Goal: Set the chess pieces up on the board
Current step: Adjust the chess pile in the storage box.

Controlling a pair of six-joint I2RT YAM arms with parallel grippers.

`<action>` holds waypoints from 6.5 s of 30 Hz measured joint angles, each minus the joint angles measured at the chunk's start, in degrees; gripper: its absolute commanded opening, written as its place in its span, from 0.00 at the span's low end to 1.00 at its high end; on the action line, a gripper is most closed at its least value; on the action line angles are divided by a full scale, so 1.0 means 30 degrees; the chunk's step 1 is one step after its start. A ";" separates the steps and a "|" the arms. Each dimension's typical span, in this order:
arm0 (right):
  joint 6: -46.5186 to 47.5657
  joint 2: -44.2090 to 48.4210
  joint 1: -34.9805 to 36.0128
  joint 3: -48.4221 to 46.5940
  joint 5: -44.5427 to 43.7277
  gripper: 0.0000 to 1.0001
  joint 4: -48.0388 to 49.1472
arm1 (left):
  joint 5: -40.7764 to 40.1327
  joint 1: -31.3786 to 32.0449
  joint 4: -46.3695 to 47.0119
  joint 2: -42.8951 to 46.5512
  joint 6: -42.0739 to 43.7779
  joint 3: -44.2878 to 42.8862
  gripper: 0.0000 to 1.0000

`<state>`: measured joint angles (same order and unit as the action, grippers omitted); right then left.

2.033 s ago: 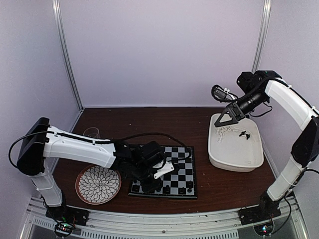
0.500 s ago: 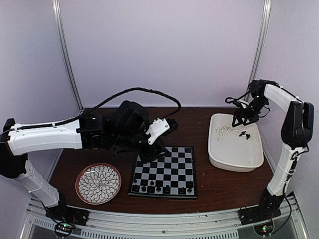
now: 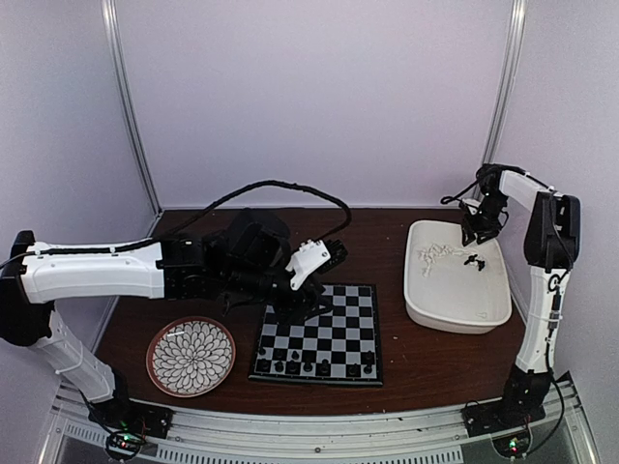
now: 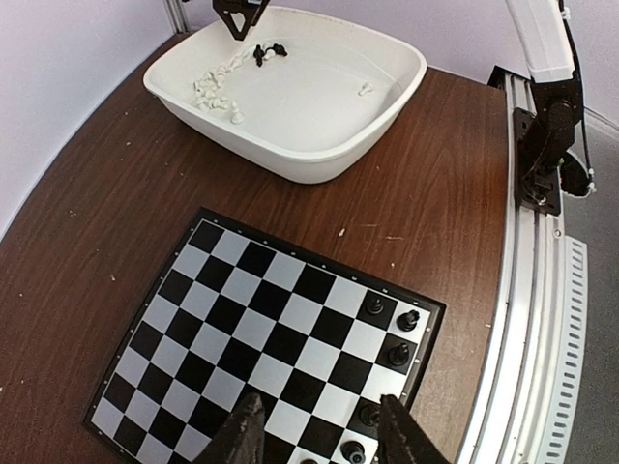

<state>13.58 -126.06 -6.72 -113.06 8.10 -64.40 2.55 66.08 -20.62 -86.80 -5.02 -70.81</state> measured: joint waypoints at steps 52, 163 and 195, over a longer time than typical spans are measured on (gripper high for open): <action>0.1042 -0.0546 0.1370 0.3432 -0.5042 0.34 0.4437 | 0.0823 0.0000 0.0415 -0.0678 -0.0831 0.0102 0.40; 0.4539 0.2652 0.3308 1.0688 -1.2874 0.00 1.1817 | 0.1297 0.0000 0.1319 0.0372 -0.1814 0.1508 0.40; 0.2696 0.5246 0.3905 1.0834 -0.7038 0.41 0.8539 | 0.1443 0.0000 0.1443 0.0648 -0.2004 0.1872 0.40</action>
<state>21.67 -110.32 4.99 -80.55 -13.02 -38.79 6.87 66.08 -16.29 -84.86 -11.03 -65.19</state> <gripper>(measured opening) 0.404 0.395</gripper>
